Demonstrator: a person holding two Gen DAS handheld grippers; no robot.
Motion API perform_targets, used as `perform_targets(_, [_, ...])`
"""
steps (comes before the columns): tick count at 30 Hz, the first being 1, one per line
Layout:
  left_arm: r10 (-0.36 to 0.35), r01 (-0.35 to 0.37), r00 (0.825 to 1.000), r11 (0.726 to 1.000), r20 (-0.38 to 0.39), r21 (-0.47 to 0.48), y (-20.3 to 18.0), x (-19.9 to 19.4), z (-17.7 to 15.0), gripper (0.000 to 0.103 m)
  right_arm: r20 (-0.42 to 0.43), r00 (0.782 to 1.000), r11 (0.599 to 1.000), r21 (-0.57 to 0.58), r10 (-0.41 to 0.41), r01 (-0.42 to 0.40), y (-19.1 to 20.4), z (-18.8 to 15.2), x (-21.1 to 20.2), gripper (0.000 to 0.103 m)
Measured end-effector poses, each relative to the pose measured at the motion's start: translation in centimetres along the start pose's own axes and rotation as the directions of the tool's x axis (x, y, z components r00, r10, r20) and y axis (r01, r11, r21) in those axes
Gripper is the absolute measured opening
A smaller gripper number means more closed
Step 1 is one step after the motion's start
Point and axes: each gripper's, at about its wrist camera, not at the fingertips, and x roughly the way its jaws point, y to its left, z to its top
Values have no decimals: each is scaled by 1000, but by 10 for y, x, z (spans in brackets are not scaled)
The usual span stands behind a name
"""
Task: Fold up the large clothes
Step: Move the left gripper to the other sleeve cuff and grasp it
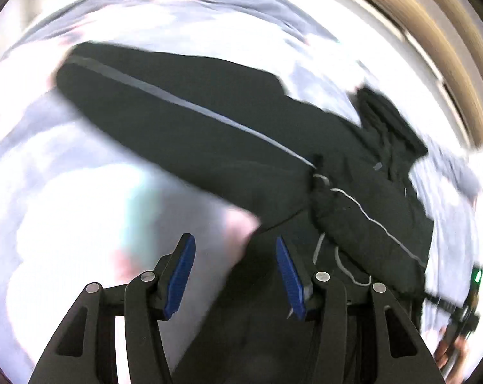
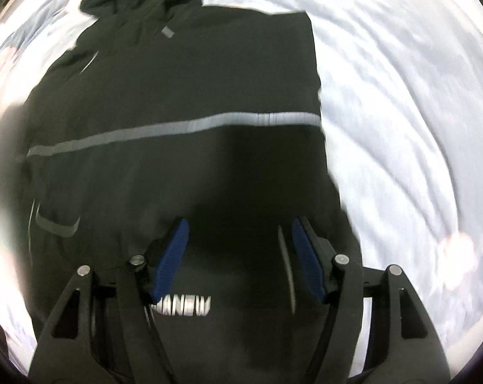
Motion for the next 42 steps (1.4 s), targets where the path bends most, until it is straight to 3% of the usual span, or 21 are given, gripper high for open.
perform_targets(4, [3, 5, 996, 996, 88, -85, 42, -57, -19, 54, -15, 1000, 999, -36, 3, -4, 10, -28, -14, 65])
perform_targets(7, [15, -6, 994, 996, 106, -85, 58, -79, -24, 54, 17, 1000, 999, -50, 21, -20, 20, -36, -34, 65])
perform_targets(15, [-6, 23, 988, 994, 155, -107, 99, -98, 11, 57, 89, 993, 994, -86, 75, -67, 59, -51, -87, 66])
perform_targets(20, [-50, 82, 987, 975, 155, -205, 158, -58, 77, 63, 69, 997, 996, -79, 34, -28, 70, -59, -83, 67])
perform_targets(21, [-67, 102, 986, 966, 149, -237, 170, -48, 88, 63, 61, 998, 997, -75, 21, -17, 70, -63, -86, 67])
perform_targets(23, [-103, 158, 980, 923, 170, -352, 206, -21, 115, 63, 28, 1000, 998, -64, -6, 8, 67, -65, -77, 68])
perform_targets(25, [-101, 173, 977, 891, 189, -420, 231, 1, 137, 63, -8, 999, 998, -54, -37, 36, 65, -65, -69, 68])
perform_targets(29, [-83, 159, 980, 871, 181, -464, 261, 42, 173, 63, -79, 993, 996, -21, -90, 89, 60, -59, -46, 68])
perform_targets(34, [-51, 124, 987, 848, 153, -516, 293, 93, 198, 63, -122, 986, 993, -47, -111, 106, 73, -62, -26, 68])
perform_targets(37, [-119, 189, 980, 820, 162, -541, 304, 119, 202, 76, -171, 980, 993, -72, -101, 90, 92, -64, -7, 68])
perform_targets(40, [-120, 195, 978, 820, 171, -537, 304, 126, 207, 77, -247, 966, 991, -128, -72, 41, 118, -73, 15, 68])
perform_targets(42, [-85, 165, 980, 856, 182, -490, 295, 126, 210, 76, -251, 963, 981, -186, -102, 55, 135, -80, 23, 68])
